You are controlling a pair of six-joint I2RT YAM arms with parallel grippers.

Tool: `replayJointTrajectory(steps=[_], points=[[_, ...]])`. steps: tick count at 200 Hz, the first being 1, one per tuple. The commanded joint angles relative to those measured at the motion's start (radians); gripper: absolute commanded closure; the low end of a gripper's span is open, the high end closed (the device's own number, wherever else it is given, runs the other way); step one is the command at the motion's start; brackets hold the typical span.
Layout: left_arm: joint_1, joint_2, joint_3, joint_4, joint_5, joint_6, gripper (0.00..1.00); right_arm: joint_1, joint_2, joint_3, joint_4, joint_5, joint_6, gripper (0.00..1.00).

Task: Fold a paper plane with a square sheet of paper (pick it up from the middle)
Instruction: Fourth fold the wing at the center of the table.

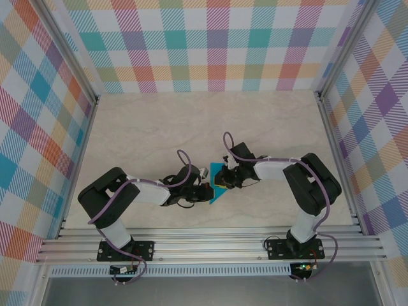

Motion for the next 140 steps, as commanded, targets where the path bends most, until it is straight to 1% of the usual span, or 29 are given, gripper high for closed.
replayJointTrajectory(steps=[1,32,58,140], points=[[-0.026,0.077,-0.032,-0.216,-0.097,0.028,0.99,-0.001,0.040,0.029,-0.002,0.045,-0.019,0.85],[-0.026,0.079,-0.031,-0.245,-0.107,0.039,1.00,-0.015,0.042,0.039,0.007,0.081,-0.027,0.85],[-0.029,0.087,-0.038,-0.251,-0.115,0.039,1.00,-0.036,0.047,0.062,0.003,0.084,-0.050,0.84],[-0.034,0.112,-0.038,-0.248,-0.117,0.043,1.00,-0.138,0.122,0.145,0.003,0.022,-0.097,0.83]])
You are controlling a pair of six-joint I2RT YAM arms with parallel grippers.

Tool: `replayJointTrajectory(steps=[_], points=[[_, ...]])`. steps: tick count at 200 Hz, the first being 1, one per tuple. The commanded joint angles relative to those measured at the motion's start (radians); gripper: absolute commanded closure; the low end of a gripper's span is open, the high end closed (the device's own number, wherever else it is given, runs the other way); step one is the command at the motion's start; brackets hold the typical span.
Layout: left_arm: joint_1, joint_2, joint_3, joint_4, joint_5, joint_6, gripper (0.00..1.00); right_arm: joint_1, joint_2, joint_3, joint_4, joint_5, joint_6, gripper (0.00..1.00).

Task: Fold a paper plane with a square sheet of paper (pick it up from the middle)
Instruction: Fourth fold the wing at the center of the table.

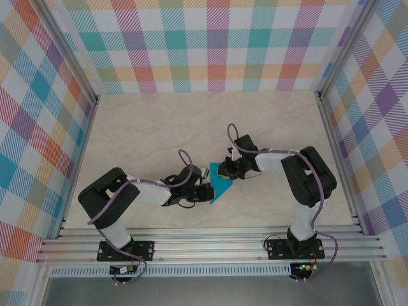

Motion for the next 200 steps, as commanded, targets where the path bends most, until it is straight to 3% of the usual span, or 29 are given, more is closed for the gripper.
replayJointTrajectory(steps=[1,159,200], points=[[-0.020,0.107,-0.049,-0.226,-0.087,0.033,1.00,-0.036,0.035,0.042,0.009,0.010,-0.044,0.83],[-0.027,0.101,-0.057,-0.222,-0.086,0.028,1.00,-0.180,0.159,0.223,-0.087,-0.039,-0.114,0.81],[-0.030,0.098,-0.054,-0.221,-0.088,0.026,1.00,-0.187,0.068,0.235,-0.141,-0.053,-0.136,0.80]])
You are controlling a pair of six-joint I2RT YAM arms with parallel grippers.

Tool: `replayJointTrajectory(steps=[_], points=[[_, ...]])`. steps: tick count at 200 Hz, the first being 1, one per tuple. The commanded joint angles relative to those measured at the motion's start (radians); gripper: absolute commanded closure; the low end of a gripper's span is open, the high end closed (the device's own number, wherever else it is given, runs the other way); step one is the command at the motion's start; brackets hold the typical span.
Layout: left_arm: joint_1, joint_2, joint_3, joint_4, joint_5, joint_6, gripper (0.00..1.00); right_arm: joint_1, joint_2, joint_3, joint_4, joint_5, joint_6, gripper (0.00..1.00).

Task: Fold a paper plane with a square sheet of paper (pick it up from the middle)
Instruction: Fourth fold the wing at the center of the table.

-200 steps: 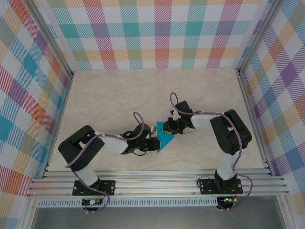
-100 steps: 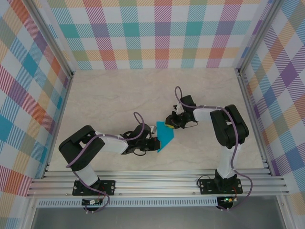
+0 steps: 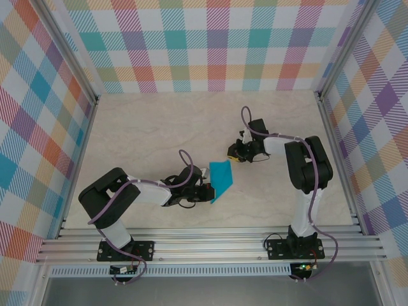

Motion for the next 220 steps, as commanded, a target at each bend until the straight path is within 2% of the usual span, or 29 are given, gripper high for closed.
replayJointTrajectory(steps=[1,35,75,107,154,220], points=[[-0.023,0.092,-0.054,-0.232,-0.077,0.023,1.00,-0.005,-0.073,0.015,-0.056,0.003,-0.043,0.80],[-0.023,0.091,-0.046,-0.232,-0.074,0.023,1.00,0.005,-0.188,-0.078,-0.012,-0.064,-0.012,0.79],[-0.026,0.094,-0.029,-0.229,-0.065,0.024,1.00,0.103,-0.236,-0.190,0.063,-0.132,0.028,0.78],[-0.026,0.099,-0.025,-0.226,-0.056,0.026,1.00,0.161,-0.198,-0.232,0.099,-0.107,0.058,0.79],[-0.028,0.096,-0.032,-0.221,-0.033,0.030,1.00,0.180,-0.075,-0.229,0.099,-0.072,0.077,0.81],[-0.053,0.026,-0.103,-0.202,0.090,0.043,1.00,0.178,-0.056,-0.251,0.096,-0.005,0.090,0.84]])
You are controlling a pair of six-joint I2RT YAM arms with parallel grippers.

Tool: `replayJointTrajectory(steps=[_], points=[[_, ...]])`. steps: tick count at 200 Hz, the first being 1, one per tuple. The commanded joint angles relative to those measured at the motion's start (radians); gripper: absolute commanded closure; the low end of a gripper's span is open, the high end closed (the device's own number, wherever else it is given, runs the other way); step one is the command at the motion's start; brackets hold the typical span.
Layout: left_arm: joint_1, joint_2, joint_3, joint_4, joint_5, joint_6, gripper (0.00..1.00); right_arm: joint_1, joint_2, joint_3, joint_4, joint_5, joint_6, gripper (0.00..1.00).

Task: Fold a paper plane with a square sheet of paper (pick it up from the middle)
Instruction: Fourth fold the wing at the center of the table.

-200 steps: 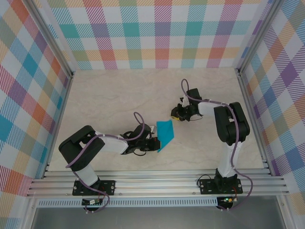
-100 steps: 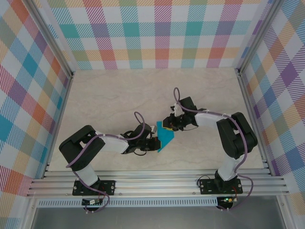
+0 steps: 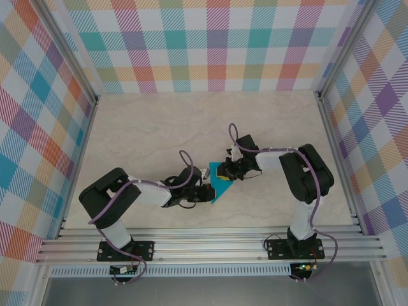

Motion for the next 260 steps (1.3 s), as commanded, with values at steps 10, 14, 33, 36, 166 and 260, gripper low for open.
replayJointTrajectory(steps=[10,14,33,36,166,260], points=[[-0.052,0.029,-0.087,-0.255,0.092,0.034,0.99,0.006,0.046,-0.026,-0.006,0.090,0.006,0.84],[-0.055,0.025,-0.090,-0.260,0.095,0.035,0.99,0.006,0.044,-0.027,-0.009,0.092,0.007,0.84],[-0.071,0.013,-0.116,-0.256,0.127,0.041,0.97,0.005,0.036,-0.029,-0.013,0.095,0.006,0.84],[-0.073,0.014,-0.118,-0.258,0.133,0.044,0.96,0.005,0.035,-0.029,-0.014,0.095,0.007,0.84],[-0.130,0.006,-0.193,-0.233,0.189,0.032,0.89,0.006,0.038,-0.039,-0.016,0.100,0.007,0.84],[-0.139,-0.017,-0.192,-0.262,0.255,0.057,0.88,0.006,0.030,-0.036,-0.013,0.093,0.011,0.84]])
